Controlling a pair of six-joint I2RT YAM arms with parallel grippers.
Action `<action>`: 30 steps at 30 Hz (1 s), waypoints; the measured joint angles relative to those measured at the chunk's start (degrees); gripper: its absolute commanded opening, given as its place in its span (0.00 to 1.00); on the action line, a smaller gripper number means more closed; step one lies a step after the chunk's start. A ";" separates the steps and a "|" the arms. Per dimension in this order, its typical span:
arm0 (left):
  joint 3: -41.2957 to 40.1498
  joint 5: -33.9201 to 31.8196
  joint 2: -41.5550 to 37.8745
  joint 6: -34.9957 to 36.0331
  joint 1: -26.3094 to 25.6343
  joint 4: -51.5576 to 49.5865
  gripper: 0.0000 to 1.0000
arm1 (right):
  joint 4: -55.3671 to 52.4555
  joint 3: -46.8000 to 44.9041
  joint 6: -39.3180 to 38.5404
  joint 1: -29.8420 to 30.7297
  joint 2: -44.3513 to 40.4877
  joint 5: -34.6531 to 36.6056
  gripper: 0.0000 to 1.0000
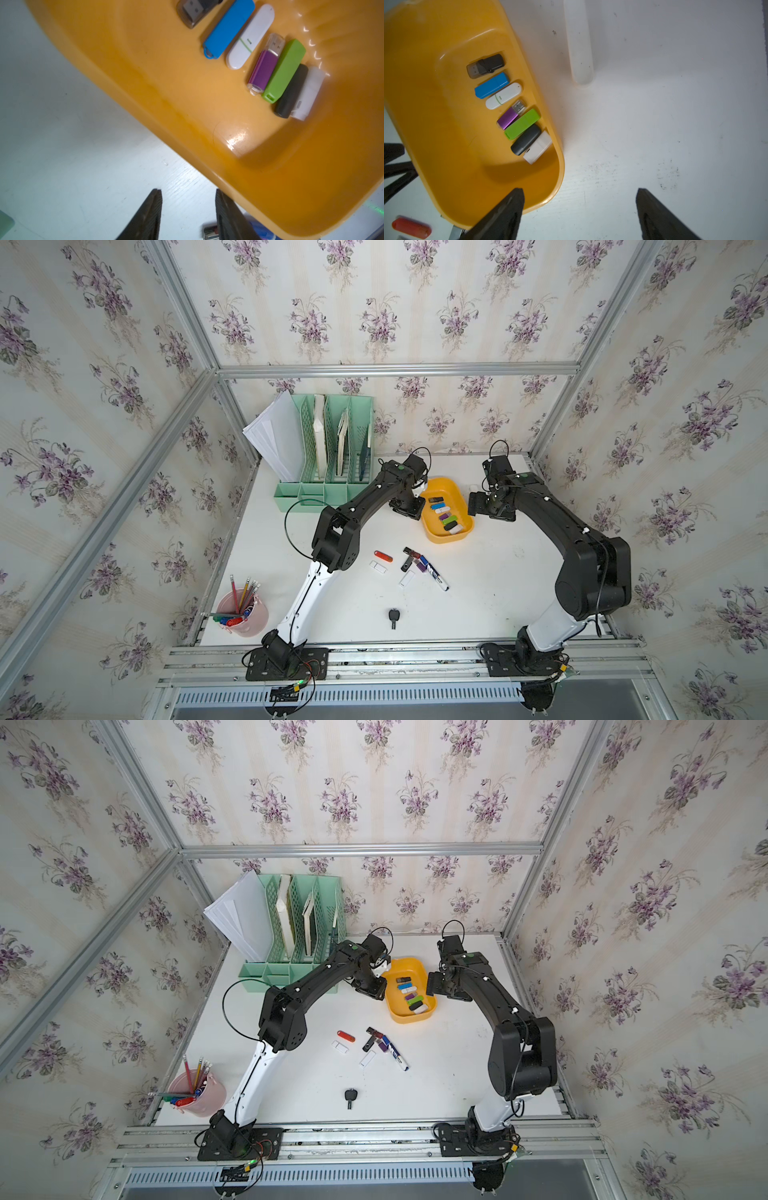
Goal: Put the usb flash drive into the storage box
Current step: Move the storage box to the center of the board, then move the distractor to the center of the board.
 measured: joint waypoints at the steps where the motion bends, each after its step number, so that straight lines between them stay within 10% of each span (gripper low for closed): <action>1: 0.59 0.04 0.02 0.00 0.31 -0.11 0.53 | -0.04 -0.37 -0.42 0.44 -1.05 -0.22 0.88; 5: -1.49 -0.31 -2.60 -0.02 1.29 -0.28 0.61 | -0.35 -0.83 -2.67 5.44 -5.11 -2.27 0.87; 18: -58.23 -3.80 -40.83 -6.51 5.79 7.93 0.71 | 7.54 -13.07 2.89 28.24 -4.81 -11.47 0.84; 30: -70.05 -4.15 -47.25 -10.10 6.03 13.14 0.70 | 16.65 -15.89 6.69 32.35 1.27 -16.04 0.84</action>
